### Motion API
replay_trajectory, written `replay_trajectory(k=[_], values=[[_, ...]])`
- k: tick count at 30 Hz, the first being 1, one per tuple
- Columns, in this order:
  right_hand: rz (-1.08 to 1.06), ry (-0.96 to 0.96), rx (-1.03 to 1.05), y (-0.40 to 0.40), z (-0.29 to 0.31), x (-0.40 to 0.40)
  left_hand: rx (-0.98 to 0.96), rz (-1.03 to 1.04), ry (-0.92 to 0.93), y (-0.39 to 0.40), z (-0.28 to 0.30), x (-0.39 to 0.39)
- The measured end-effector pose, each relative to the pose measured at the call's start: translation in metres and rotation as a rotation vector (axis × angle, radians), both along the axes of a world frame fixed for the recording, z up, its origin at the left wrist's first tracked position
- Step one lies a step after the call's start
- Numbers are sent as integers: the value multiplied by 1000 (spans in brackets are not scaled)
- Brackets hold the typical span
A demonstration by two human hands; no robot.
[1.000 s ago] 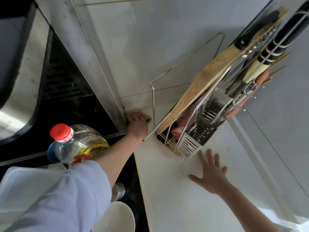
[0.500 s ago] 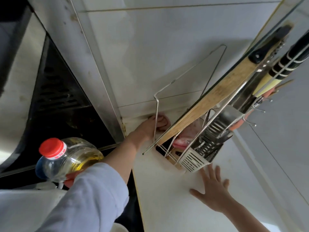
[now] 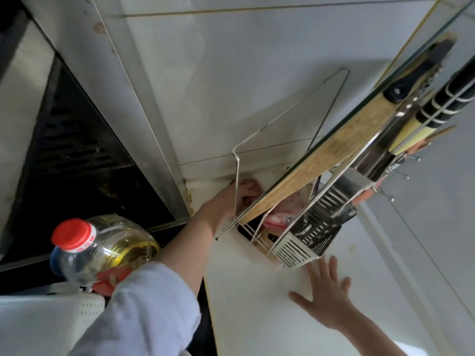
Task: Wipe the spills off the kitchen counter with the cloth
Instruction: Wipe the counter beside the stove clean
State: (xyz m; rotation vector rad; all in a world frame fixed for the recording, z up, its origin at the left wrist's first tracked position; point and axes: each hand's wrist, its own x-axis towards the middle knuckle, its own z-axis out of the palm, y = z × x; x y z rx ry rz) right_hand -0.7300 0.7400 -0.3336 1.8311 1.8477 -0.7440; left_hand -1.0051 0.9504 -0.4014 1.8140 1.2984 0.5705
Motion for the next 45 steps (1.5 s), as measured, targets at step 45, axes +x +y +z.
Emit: replay_trajectory(k=[45], values=[[-32,65,15,2,5,0,-44,-192,1051,-262,78,66]])
